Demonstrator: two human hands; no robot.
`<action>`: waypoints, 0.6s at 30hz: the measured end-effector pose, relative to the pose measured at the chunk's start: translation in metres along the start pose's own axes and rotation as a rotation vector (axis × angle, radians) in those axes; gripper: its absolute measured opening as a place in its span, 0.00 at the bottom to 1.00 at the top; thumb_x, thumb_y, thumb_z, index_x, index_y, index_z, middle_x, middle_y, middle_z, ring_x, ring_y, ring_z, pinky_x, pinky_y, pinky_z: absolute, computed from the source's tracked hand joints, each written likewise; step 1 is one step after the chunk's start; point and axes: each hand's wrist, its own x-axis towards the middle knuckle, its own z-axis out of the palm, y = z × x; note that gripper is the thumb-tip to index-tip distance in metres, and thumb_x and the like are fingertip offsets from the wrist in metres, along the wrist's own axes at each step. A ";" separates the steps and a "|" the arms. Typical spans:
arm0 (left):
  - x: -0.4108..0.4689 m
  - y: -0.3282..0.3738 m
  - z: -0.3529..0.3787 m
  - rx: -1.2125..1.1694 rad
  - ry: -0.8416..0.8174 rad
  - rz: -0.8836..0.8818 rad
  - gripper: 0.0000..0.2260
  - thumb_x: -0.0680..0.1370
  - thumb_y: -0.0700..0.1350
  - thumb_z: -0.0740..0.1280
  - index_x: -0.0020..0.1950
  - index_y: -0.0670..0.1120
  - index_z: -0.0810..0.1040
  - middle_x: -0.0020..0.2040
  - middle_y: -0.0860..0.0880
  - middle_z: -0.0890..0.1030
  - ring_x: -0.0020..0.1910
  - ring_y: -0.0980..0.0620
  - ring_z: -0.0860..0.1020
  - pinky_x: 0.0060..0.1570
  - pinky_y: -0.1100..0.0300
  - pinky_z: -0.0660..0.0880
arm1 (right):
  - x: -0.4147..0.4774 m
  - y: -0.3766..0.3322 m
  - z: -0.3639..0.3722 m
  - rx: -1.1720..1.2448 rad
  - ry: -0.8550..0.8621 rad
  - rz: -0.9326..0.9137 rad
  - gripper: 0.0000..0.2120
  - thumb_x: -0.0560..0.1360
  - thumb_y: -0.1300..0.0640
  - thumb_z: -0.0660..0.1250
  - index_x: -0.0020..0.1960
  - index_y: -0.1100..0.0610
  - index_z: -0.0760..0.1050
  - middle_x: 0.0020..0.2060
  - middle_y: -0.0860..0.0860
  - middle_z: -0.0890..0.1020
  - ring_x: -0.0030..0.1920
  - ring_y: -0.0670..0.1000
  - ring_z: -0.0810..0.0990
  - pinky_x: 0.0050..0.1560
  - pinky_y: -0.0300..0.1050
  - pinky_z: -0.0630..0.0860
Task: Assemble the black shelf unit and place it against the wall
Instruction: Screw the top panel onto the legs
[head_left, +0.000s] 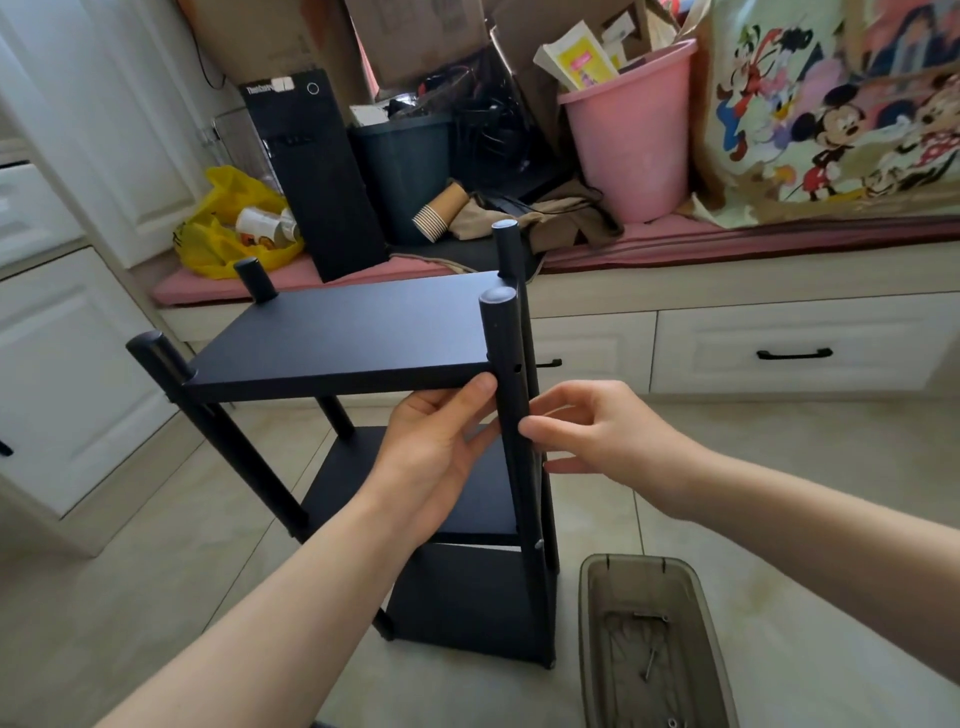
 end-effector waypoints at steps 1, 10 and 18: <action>-0.001 0.000 0.000 -0.001 -0.001 0.000 0.11 0.75 0.43 0.68 0.56 0.42 0.82 0.55 0.43 0.85 0.58 0.44 0.83 0.60 0.48 0.78 | 0.001 0.000 -0.002 0.021 -0.023 0.023 0.08 0.75 0.55 0.73 0.53 0.54 0.81 0.46 0.50 0.87 0.49 0.47 0.85 0.53 0.48 0.82; -0.003 0.003 0.001 -0.033 -0.063 -0.014 0.09 0.76 0.41 0.67 0.47 0.47 0.87 0.53 0.46 0.86 0.56 0.48 0.83 0.61 0.52 0.79 | 0.015 0.095 -0.024 -0.376 -0.237 0.396 0.10 0.76 0.59 0.71 0.57 0.54 0.78 0.50 0.51 0.85 0.51 0.48 0.84 0.52 0.43 0.82; -0.003 0.002 0.001 -0.038 -0.066 -0.033 0.08 0.75 0.42 0.68 0.46 0.48 0.87 0.53 0.47 0.86 0.57 0.47 0.83 0.62 0.51 0.78 | -0.008 0.233 0.022 -0.542 -0.248 0.754 0.20 0.79 0.49 0.67 0.64 0.60 0.68 0.53 0.56 0.80 0.45 0.52 0.82 0.45 0.48 0.84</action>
